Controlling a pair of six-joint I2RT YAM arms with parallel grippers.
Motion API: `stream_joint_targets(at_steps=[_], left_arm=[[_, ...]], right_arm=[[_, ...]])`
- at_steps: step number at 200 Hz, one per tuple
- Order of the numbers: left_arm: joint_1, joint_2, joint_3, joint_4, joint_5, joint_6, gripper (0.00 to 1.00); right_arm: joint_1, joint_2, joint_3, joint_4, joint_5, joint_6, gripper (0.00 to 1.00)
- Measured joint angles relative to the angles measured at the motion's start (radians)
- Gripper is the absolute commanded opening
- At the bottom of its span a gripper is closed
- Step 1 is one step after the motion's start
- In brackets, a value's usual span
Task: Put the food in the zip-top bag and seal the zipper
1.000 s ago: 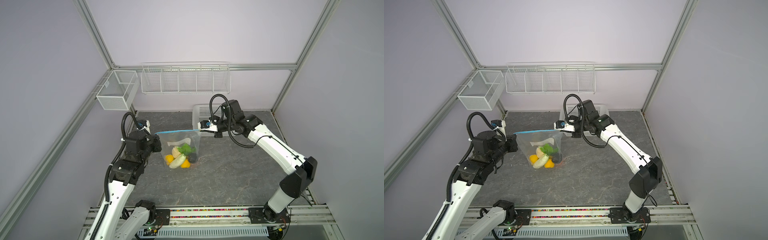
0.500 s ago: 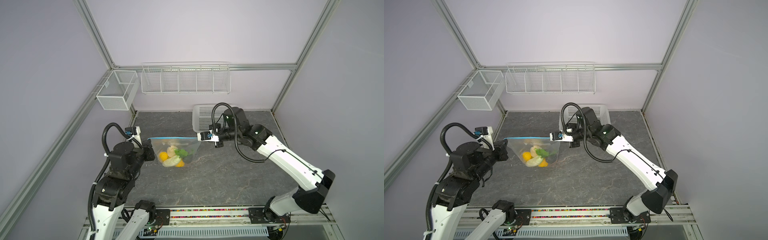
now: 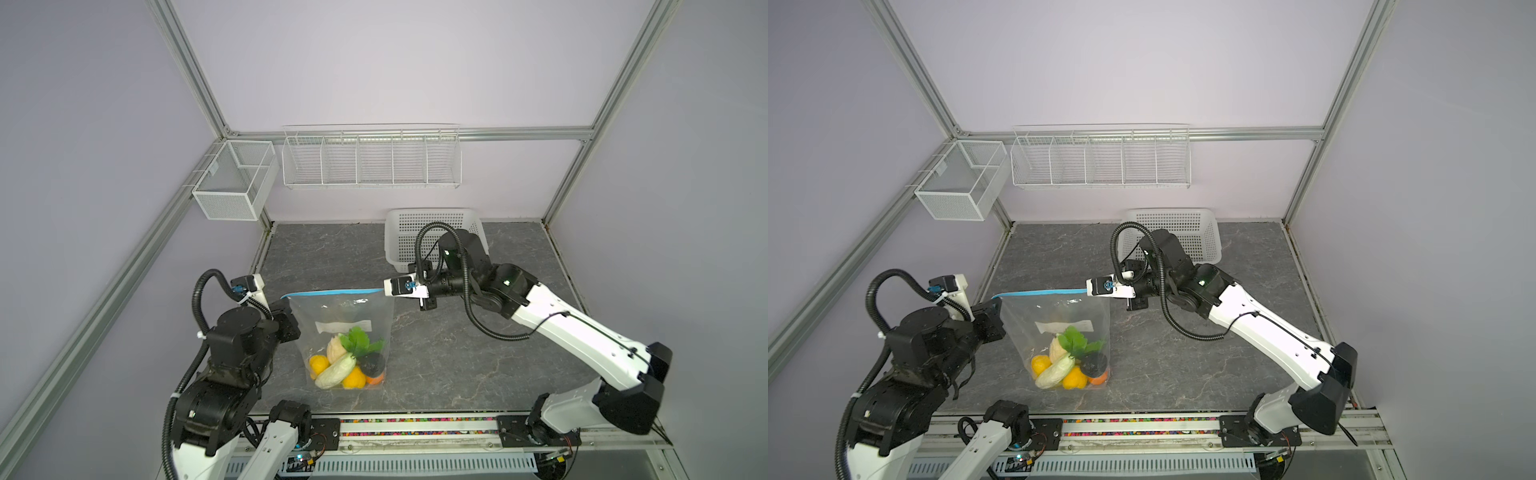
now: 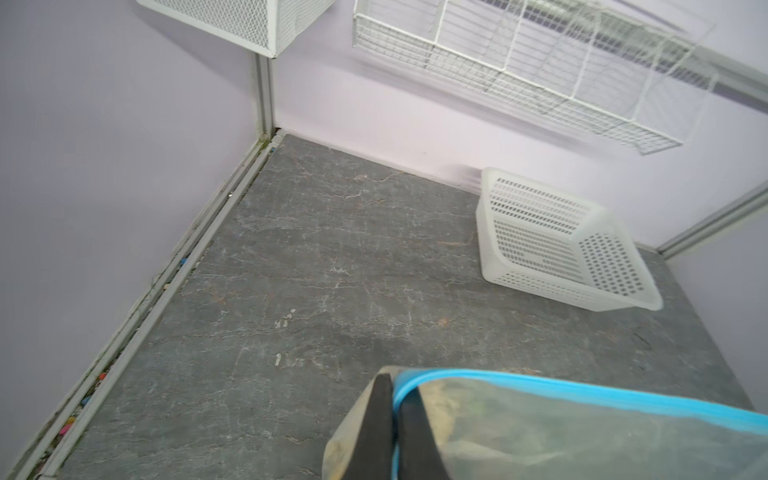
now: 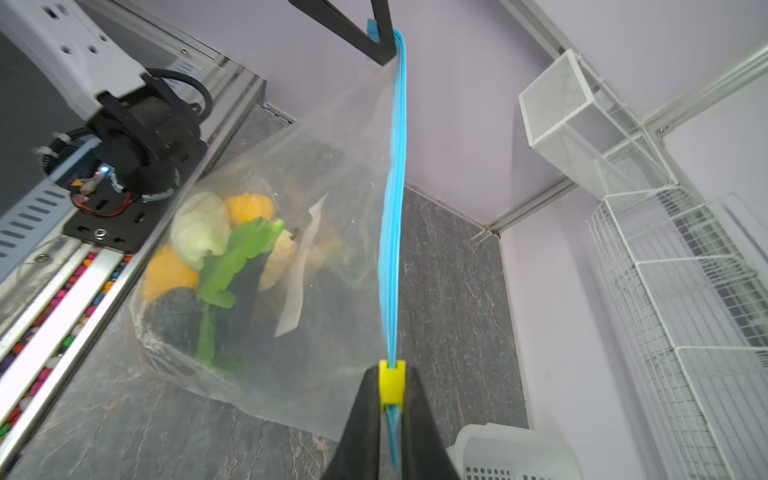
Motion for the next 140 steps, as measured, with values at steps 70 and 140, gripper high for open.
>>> stream_joint_targets(at_steps=[70,140], left_arm=[[0.156,0.654,-0.053,0.253,-0.026,-0.005,0.00],[0.169,1.192,0.321,0.302,-0.043,-0.001,0.03]], right_arm=[[-0.177,0.519,0.233,0.150,-0.093,0.076,0.06],[-0.247,0.762,0.394,0.262,-0.090,0.087,0.15]])
